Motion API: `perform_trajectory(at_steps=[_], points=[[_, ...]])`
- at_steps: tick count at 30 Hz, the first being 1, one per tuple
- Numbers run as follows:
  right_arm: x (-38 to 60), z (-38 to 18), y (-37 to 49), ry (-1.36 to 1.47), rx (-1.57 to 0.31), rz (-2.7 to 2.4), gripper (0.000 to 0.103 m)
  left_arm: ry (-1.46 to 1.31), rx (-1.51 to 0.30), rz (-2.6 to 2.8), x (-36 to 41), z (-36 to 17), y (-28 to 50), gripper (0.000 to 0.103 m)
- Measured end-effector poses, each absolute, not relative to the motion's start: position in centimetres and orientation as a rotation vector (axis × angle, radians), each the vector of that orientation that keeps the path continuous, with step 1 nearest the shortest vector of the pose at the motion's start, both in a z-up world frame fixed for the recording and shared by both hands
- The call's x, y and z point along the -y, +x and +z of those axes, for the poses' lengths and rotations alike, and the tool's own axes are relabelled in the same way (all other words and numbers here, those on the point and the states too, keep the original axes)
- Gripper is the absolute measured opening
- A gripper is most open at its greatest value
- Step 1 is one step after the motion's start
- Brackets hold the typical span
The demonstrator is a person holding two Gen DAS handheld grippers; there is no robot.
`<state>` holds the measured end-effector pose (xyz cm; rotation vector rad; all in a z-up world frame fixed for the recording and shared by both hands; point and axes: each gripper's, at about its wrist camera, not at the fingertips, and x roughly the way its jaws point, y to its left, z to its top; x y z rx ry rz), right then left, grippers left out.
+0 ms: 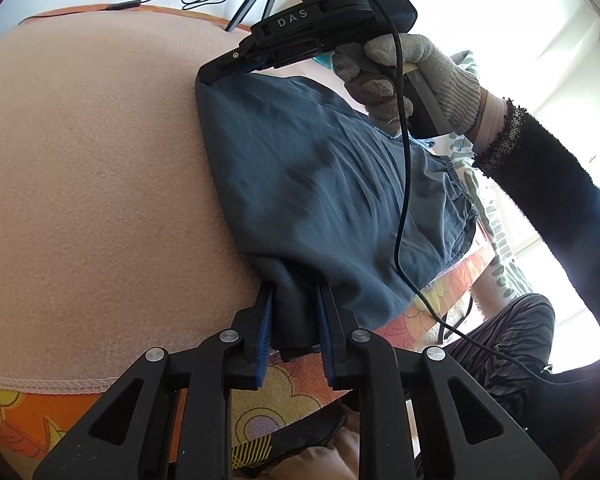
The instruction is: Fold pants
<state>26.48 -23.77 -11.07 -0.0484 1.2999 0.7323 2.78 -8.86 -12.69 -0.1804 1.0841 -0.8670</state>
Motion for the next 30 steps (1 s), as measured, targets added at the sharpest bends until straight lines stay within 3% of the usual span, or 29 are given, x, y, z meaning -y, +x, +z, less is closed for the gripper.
perform_trajectory(at_steps=[1,3,12,17,21,23,24,25,30], points=[[23.7,-10.9,26.3,-0.069,-1.283,0.714,0.002,-0.179,-1.083,-0.864,8.9,-12.7,2.7,0.013],[23.6,-10.3,25.9,-0.082,-1.248,0.701,0.000,-0.173,-1.080,-0.864,8.9,-12.7,2.4,0.009],[24.0,-9.7,26.4,-0.122,-1.188,0.602,0.000,-0.195,-1.049,-0.858,7.7,-12.2,1.5,0.004],[25.2,-8.6,26.2,0.010,-1.121,0.602,0.000,-0.206,-0.989,-0.866,6.9,-11.1,0.7,0.003],[25.0,-9.9,26.5,-0.033,-1.179,0.546,0.000,-0.246,-1.039,-0.866,7.1,-12.0,1.4,0.003],[25.3,-9.6,26.7,-0.022,-1.181,0.500,0.011,-0.252,-1.035,-0.858,6.8,-11.9,1.4,0.003],[25.6,-9.1,26.5,-0.017,-1.161,0.476,0.035,-0.246,-1.025,-0.858,6.7,-11.7,1.4,0.003],[25.9,-8.5,26.2,-0.019,-1.139,0.450,0.041,-0.247,-1.014,-0.858,6.6,-11.4,1.3,0.003],[26.1,-6.5,24.0,0.033,-1.216,0.428,0.044,-0.252,-0.981,-0.867,6.7,-10.4,1.1,0.003]])
